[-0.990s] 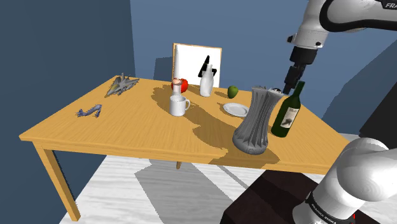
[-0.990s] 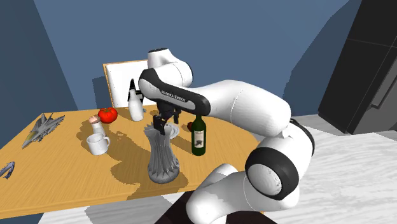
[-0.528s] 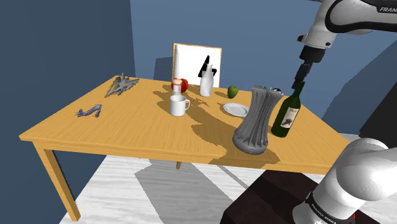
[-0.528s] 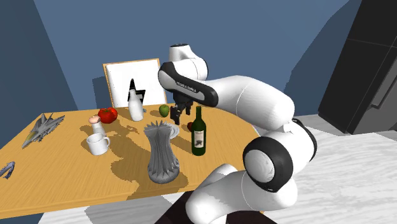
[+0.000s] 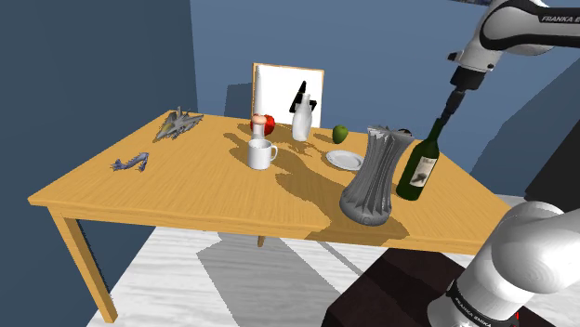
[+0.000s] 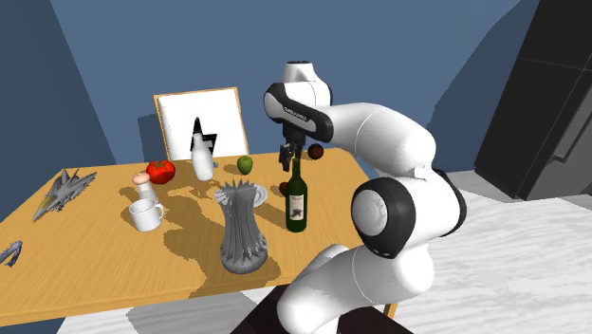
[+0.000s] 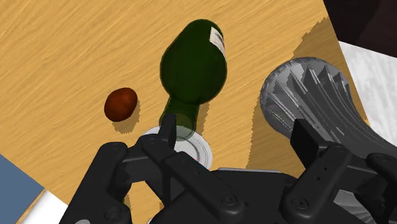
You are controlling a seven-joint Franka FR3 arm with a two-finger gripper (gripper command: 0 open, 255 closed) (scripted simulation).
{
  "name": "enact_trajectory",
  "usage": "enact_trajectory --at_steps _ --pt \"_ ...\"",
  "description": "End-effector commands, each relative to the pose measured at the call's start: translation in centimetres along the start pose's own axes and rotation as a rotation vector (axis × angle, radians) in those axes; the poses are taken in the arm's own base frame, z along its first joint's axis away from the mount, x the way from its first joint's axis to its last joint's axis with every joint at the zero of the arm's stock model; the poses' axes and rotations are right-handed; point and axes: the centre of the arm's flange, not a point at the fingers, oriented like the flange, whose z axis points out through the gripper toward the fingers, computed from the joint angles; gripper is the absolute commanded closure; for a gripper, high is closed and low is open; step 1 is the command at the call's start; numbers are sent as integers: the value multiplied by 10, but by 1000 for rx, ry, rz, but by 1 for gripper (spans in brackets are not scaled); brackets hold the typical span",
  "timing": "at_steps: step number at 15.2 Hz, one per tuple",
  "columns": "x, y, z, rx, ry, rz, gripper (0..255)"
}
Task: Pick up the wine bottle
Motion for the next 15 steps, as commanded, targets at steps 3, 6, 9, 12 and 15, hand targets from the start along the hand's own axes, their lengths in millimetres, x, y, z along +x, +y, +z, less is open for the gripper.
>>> enact_trajectory --at_steps 3,6,9,12,15 --pt "-9 44 -1 0 24 -28 0" --pt "-10 43 15 0 24 -28 0" --pt "-12 43 30 0 24 -28 0" --pt "-12 43 39 0 24 -28 0" --pt "-13 43 38 0 24 -28 255"
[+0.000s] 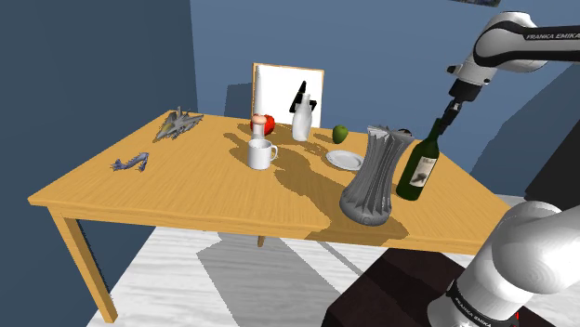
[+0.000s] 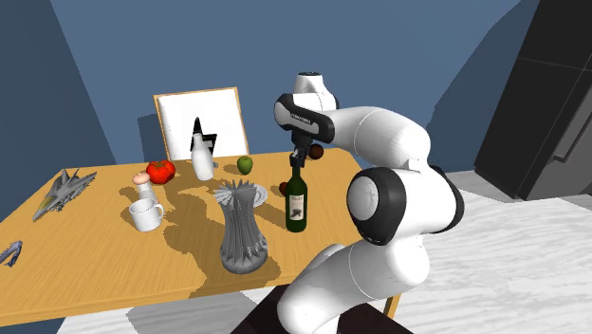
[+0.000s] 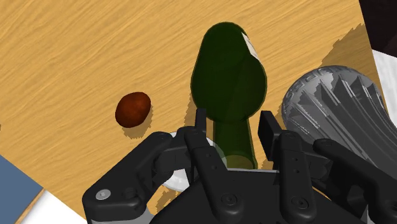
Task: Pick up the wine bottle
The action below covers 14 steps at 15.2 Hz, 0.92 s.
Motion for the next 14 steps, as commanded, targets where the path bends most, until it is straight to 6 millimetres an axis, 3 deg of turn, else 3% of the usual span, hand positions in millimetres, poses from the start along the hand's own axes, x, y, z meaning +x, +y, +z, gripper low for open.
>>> enact_trajectory --at_steps 1,7,14 --pt "0 0 1 0 -1 0 255" --pt "1 0 1 0 -1 0 255" --pt "5 1 -36 0 -1 0 255"
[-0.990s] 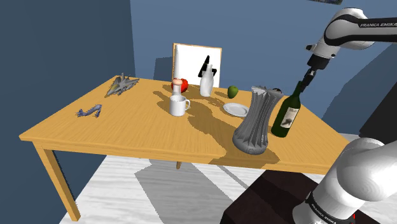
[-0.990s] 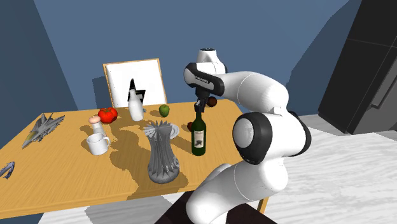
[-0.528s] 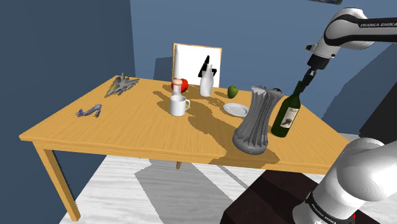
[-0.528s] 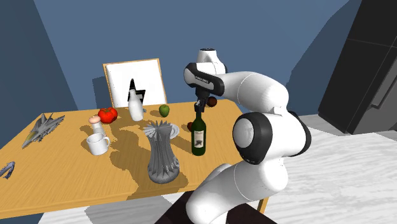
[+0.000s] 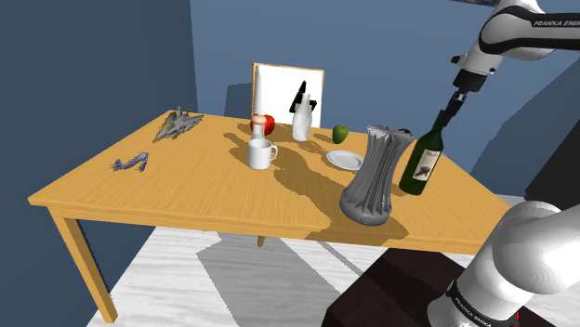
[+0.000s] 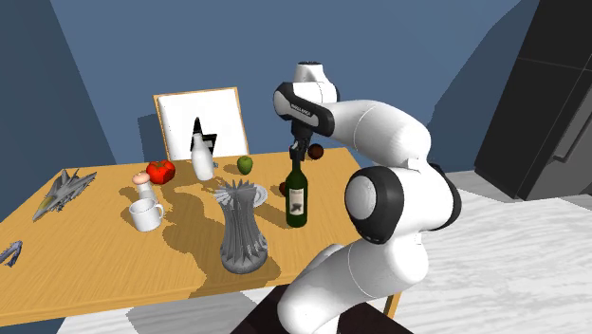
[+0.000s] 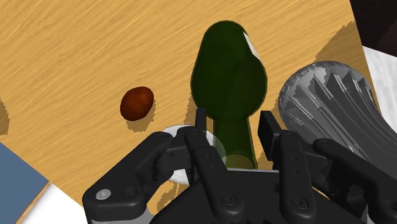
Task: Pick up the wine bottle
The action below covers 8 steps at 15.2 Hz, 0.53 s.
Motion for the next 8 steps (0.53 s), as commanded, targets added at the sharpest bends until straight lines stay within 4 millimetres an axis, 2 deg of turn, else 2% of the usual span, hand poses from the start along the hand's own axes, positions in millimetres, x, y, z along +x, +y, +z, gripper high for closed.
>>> enact_trajectory --at_steps 1,8 --pt "2 1 -12 0 0 0 255" --pt "6 2 -48 0 0 0 255"
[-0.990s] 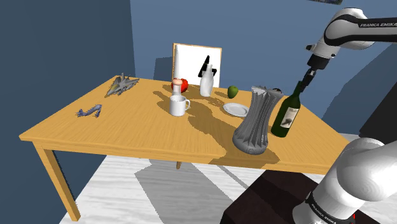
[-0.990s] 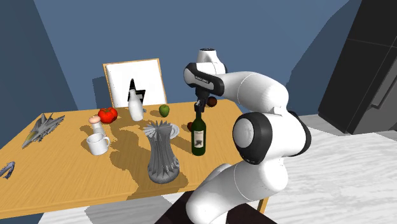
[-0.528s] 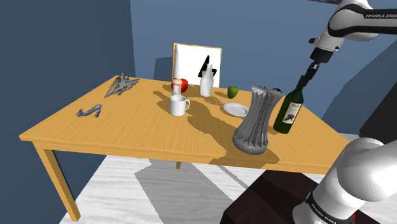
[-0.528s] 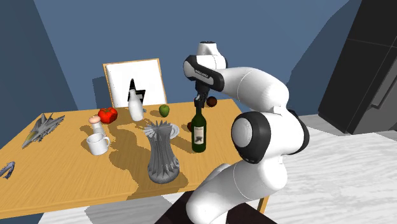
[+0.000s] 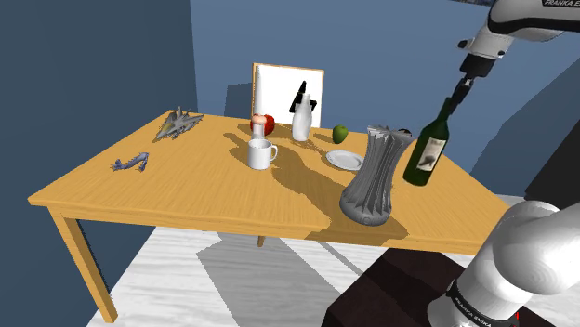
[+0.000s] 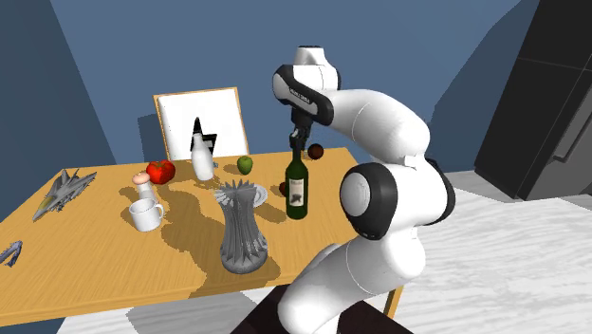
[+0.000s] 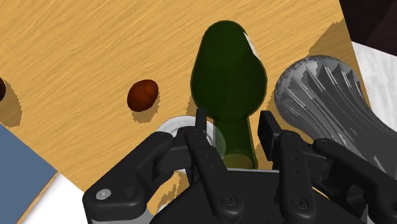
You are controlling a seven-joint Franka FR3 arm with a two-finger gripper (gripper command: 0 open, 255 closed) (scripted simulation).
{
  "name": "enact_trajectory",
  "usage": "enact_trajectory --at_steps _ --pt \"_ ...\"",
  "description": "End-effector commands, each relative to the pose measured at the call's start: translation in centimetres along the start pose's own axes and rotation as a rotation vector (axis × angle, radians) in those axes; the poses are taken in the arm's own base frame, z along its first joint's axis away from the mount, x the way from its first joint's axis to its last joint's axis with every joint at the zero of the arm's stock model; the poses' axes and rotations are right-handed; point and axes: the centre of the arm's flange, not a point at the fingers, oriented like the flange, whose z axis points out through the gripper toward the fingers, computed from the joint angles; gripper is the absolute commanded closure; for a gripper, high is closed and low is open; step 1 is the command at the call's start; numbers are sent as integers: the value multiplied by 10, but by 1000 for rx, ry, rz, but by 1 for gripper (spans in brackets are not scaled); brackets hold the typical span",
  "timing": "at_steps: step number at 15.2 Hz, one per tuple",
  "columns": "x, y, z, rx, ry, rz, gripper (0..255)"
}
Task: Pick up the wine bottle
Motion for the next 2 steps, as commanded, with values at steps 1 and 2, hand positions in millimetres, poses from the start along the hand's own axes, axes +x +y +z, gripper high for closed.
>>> enact_trajectory --at_steps 1,2 --pt "1 0 -6 0 0 0 255" --pt "1 0 -6 0 0 0 255"
